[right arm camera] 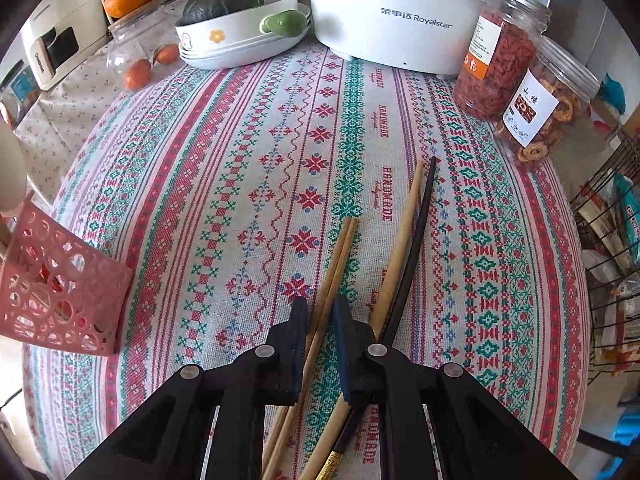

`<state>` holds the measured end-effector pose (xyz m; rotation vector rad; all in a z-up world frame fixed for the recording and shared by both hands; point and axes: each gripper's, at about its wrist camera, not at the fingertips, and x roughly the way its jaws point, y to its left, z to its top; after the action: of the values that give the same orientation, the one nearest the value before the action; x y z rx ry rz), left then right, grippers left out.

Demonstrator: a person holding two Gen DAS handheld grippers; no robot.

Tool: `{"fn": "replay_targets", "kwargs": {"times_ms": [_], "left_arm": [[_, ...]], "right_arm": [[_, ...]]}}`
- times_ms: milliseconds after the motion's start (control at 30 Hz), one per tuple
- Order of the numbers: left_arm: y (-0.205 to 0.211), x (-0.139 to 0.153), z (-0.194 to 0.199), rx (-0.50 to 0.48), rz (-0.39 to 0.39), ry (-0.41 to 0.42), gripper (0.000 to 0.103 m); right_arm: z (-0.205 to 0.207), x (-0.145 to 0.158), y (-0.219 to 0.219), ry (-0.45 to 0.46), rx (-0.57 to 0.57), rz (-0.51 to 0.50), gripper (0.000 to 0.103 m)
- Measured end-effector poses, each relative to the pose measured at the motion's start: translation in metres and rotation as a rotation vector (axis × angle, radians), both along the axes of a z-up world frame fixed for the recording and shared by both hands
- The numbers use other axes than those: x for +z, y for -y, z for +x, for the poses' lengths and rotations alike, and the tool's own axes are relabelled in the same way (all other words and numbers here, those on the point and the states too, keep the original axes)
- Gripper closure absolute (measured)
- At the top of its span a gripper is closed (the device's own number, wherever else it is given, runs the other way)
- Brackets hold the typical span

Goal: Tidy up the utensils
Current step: 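Carry the wooden chopstick into the pink basket and open the left tool while the right lifts a chopstick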

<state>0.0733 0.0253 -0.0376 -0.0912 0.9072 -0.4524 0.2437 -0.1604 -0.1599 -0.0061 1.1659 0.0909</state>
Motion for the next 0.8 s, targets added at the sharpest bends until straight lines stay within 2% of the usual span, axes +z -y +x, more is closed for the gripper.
{"fn": "replay_targets", "kwargs": {"times_ms": [133,300,433,567,800], "left_arm": [[-0.012,0.006,-0.003,0.036,-0.014,0.024,0.096],[-0.028,0.023,-0.01,0.077,-0.038,0.093,0.096],[-0.038,0.04,-0.016,0.107,-0.066,0.16,0.096],[-0.044,0.064,-0.026,0.141,-0.091,0.276,0.096],[-0.052,0.102,-0.037,0.229,-0.117,0.543,0.096]], "right_arm": [[-0.015,0.014,0.003,0.056,0.002,0.116,0.094],[-0.052,0.063,0.011,0.218,0.016,0.231,0.094],[-0.086,0.101,0.016,0.352,0.039,0.278,0.094],[-0.116,0.133,0.019,0.472,0.054,0.304,0.094],[-0.153,0.188,0.014,0.689,0.069,0.291,0.094]]}}
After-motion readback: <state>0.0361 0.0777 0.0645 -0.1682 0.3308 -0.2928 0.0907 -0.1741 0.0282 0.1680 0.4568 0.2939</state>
